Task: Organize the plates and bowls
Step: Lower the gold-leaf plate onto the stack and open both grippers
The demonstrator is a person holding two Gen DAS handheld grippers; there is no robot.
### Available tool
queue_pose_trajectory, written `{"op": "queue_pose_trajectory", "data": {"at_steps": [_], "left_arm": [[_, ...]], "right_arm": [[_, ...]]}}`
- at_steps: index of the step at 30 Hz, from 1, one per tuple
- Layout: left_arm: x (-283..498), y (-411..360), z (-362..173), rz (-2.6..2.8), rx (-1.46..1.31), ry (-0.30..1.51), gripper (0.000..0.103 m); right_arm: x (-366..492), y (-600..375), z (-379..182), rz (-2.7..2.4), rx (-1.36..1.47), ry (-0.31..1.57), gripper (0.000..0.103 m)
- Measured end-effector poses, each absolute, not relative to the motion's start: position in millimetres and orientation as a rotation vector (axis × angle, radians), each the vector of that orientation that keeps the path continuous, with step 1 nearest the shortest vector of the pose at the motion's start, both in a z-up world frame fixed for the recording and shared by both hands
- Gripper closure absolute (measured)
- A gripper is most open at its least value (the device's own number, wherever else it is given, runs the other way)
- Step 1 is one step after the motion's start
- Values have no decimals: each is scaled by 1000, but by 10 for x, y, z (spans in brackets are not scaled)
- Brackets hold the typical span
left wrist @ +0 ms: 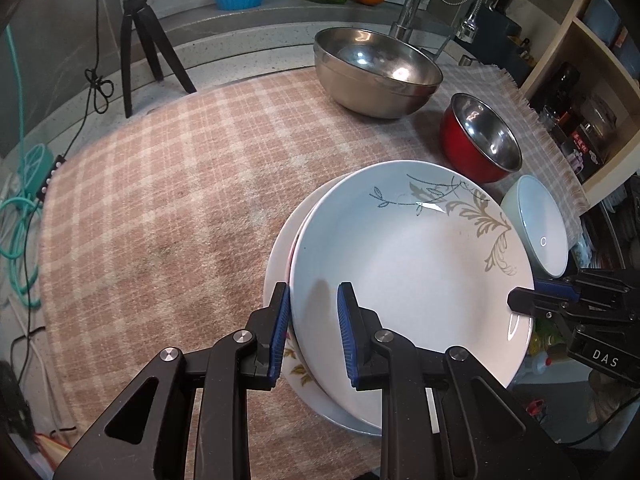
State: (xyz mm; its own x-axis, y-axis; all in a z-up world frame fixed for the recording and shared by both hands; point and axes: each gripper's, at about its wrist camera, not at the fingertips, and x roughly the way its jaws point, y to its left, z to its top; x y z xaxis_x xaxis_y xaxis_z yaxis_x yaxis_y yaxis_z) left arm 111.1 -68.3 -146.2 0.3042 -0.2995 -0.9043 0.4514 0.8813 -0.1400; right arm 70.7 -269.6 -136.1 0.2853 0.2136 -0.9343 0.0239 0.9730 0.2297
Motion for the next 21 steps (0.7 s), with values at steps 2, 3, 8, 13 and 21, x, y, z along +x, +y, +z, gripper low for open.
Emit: {"op": "queue_pose_trajectory", "data": {"at_steps": [2, 3, 8, 13, 21], "left_arm": [[1122, -676, -1461, -503, 140, 1165, 82], [1126, -669, -1457, -506, 135, 1166, 82], [1143, -638, -1419, -505, 118, 1164, 82], [1168, -610, -1309, -497, 104, 1140, 79], [1210, -639, -1075, -482, 94, 1071, 53]], "right_arm": [[709, -2707, -1357, 136, 217, 1283, 85], [705, -2716, -1356, 140, 223, 1285, 85], [690, -2779, -1266, 145, 239, 1262, 81], [702, -2797, -1104, 157, 237, 1212, 56], [834, -2803, -784, 185, 253, 1106, 28]]}}
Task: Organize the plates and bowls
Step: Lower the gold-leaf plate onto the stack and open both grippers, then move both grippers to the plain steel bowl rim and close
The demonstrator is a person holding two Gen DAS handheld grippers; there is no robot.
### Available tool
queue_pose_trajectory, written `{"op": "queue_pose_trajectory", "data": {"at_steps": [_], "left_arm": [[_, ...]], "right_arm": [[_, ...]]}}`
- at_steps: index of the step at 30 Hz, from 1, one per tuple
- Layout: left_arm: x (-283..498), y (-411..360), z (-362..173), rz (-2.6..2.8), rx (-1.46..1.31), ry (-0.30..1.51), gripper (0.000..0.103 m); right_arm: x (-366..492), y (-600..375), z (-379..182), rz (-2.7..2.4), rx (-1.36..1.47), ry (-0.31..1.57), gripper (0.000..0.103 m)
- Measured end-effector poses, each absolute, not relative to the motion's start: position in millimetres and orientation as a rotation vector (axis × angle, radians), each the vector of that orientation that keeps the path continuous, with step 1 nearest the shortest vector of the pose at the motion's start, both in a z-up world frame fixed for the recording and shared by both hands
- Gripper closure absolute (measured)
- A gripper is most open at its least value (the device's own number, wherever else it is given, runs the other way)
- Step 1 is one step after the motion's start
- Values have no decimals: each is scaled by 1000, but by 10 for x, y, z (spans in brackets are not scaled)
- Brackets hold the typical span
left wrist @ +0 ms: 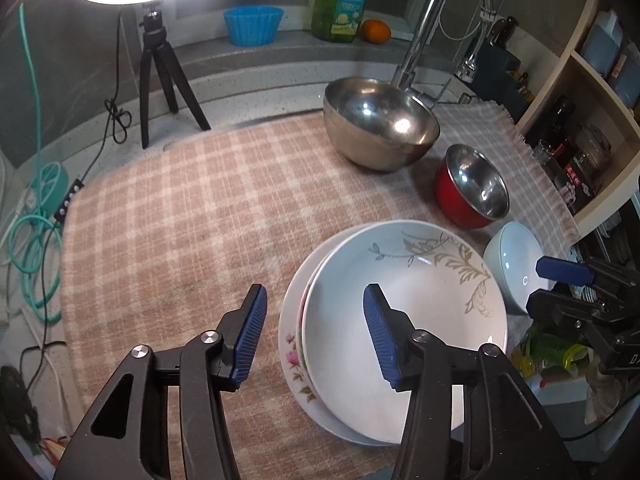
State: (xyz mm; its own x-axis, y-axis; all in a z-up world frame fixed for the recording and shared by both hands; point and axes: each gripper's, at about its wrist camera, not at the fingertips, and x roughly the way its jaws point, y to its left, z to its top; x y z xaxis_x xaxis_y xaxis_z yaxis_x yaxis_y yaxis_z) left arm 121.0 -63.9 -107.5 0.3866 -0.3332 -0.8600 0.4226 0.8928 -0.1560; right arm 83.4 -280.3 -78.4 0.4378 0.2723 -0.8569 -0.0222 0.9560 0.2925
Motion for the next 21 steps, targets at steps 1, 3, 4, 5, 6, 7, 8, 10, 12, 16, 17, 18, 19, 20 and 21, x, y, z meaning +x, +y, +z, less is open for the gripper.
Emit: {"op": "queue_pose_trajectory", "data": {"at_steps": [1, 3, 4, 5, 6, 7, 8, 10, 12, 16, 17, 18, 19, 20, 21], "left_arm": [[1225, -647, -1054, -485, 91, 1067, 53], [1259, -641, -1038, -491, 80, 1063, 53], [1289, -640, -1028, -493, 71, 1063, 53], [1321, -640, -1024, -495, 62, 1063, 53], [1352, -636, -1015, -497, 54, 1063, 53], [1385, -637, -1001, -499, 46, 1061, 53], [1417, -642, -985, -502, 37, 1059, 53], [1494, -641, -947, -510, 14, 1054, 53], [1579, -654, -909, -516, -2, 1046, 53], [1766, -687, -856, -531, -36, 1037, 53], [1820, -700, -848, -538, -48, 1035, 53], [1872, -714, -848, -542, -58, 1036, 53], [1925, -730, -852, -547, -67, 1040, 53], [1966, -746, -862, -552, -78, 1043, 53], [2025, -763, -874, -560, -93, 1046, 53]], "right_arm": [[863, -2813, -745, 186, 251, 1093, 28], [922, -2814, -693, 181, 254, 1079, 28], [947, -2826, -670, 181, 261, 1072, 28], [982, -2843, -648, 182, 270, 1065, 28], [1021, -2860, -626, 183, 281, 1059, 28], [1066, -2881, -598, 184, 294, 1051, 28], [1102, -2891, -578, 184, 303, 1044, 28], [1162, -2917, -531, 181, 312, 1029, 28], [1242, -2938, -483, 182, 322, 1015, 28], [1432, -3030, -439, 171, 377, 999, 28], [1471, -3055, -433, 171, 394, 997, 28], [1522, -3093, -429, 163, 409, 993, 28], [1560, -3119, -427, 154, 422, 989, 28], [1612, -3151, -420, 149, 440, 982, 28], [1654, -3169, -420, 146, 450, 978, 28]]}}
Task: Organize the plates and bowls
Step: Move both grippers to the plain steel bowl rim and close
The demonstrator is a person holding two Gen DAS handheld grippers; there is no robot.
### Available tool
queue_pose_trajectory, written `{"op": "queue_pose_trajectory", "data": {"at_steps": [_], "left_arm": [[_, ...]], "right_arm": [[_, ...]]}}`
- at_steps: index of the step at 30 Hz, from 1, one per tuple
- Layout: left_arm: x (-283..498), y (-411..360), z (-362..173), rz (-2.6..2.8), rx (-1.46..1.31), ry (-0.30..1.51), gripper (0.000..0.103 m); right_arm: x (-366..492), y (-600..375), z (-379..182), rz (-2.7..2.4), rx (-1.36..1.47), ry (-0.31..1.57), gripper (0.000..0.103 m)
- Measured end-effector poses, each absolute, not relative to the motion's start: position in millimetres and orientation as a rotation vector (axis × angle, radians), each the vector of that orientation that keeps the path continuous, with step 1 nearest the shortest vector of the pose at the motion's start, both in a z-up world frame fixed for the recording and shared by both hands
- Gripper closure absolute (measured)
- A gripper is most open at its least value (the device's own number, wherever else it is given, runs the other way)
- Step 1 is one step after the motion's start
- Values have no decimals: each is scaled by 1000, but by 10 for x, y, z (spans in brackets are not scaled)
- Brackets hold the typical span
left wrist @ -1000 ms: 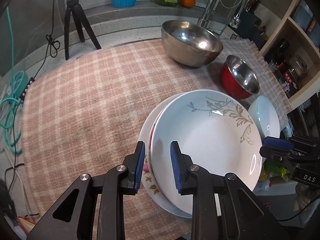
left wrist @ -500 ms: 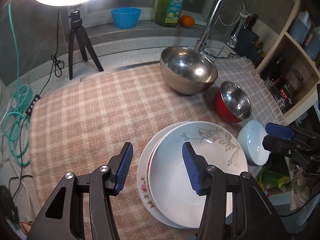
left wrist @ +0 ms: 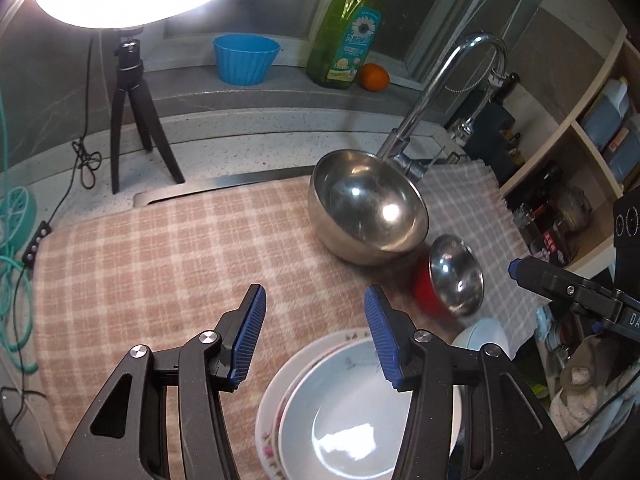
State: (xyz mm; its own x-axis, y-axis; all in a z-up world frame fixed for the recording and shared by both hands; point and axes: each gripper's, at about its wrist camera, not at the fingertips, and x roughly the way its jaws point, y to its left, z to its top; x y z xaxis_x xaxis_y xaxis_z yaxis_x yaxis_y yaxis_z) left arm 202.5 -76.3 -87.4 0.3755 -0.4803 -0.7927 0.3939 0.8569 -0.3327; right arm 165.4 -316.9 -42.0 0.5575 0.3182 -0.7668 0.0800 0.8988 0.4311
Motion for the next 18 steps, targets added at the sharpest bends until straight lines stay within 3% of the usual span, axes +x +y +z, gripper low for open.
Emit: {"op": "queue_pose_trajectory", "data": {"at_steps": [9, 18], "left_arm": [[2426, -887, -1047, -577, -185, 1100, 53], [2700, -985, -1199, -588, -257, 1151, 53]], "right_arm": [[2048, -3374, -594, 73, 540, 988, 29], [2395, -3606, -907, 12, 608, 1043, 42]]}}
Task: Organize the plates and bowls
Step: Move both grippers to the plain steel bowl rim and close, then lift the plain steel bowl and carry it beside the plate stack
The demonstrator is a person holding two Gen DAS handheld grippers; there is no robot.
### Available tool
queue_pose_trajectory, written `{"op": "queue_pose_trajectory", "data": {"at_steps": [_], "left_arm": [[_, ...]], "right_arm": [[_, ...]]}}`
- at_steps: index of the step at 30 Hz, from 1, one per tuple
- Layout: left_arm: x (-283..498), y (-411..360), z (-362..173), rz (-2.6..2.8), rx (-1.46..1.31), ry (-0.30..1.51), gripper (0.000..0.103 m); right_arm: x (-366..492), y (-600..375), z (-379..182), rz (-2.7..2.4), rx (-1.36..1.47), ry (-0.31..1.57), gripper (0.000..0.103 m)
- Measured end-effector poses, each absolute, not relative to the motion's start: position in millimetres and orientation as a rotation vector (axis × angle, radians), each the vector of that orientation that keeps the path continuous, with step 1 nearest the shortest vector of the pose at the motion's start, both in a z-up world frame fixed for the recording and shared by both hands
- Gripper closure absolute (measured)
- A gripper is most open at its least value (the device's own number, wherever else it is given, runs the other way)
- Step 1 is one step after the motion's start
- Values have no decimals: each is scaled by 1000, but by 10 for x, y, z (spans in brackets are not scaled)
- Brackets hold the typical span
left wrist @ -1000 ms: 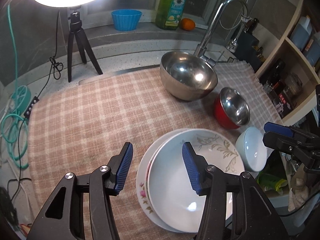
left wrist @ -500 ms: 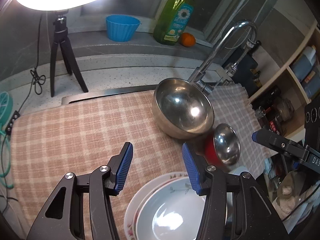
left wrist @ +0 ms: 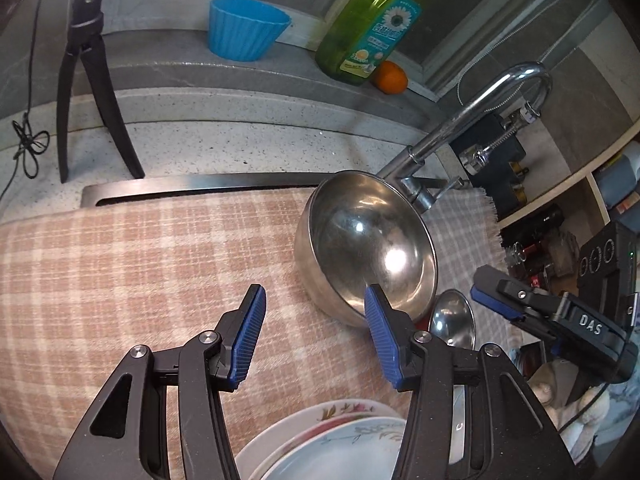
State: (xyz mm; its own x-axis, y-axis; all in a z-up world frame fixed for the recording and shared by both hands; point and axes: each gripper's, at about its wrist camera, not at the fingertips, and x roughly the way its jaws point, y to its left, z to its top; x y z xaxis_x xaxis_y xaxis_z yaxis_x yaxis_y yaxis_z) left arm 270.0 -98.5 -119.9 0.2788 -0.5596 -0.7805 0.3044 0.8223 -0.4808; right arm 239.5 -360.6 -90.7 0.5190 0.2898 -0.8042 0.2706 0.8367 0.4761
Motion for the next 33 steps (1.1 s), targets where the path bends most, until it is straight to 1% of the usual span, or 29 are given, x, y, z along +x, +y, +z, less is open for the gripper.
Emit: {"op": "queue_pose_trajectory", "data": {"at_steps": [2, 5, 10, 15, 19, 22, 23, 25, 28, 29, 30, 33], "left_arm": [[2750, -1017, -1238, -594, -271, 1168, 53], [2820, -1045, -1284, -592, -294, 1183, 53], [2947, -1093, -1358, -587, -334, 1202, 53], [3003, -1159, -1406, -587, -317, 1213, 53], [3031, -1196, -1463, -578, -303, 1225, 53], [3052, -1208, -1505, -572, -299, 1235, 53], [3058, -1211, -1513, -575, -299, 1238, 56], [3063, -1223, -1528, -577, -291, 1240, 56], [3073, -1252, -1545, -586, -283, 1244, 62], [3076, -1271, -1554, -591, -278, 1246, 68], [3076, -1288, -1564, -596, -274, 1249, 72], [3067, -1312, -1570, -592, -251, 1239, 72]], "right_arm": [[2460, -3643, -980, -5, 611, 1056, 44], [2537, -3670, -1071, -10, 608, 1076, 54], [2619, -3705, -1164, -27, 603, 1084, 62], [2719, -3729, -1204, -55, 571, 1095, 64], [2769, -3739, -1263, -54, 575, 1108, 69], [2803, -3715, -1300, -48, 554, 1114, 75], [2811, -3710, -1307, -51, 542, 1115, 76], [2831, -3709, -1322, -55, 534, 1118, 77], [2840, -3715, -1343, -63, 537, 1123, 81], [2843, -3710, -1350, -66, 532, 1128, 84], [2845, -3702, -1356, -67, 526, 1133, 84], [2845, -3683, -1369, -74, 506, 1140, 87]]}}
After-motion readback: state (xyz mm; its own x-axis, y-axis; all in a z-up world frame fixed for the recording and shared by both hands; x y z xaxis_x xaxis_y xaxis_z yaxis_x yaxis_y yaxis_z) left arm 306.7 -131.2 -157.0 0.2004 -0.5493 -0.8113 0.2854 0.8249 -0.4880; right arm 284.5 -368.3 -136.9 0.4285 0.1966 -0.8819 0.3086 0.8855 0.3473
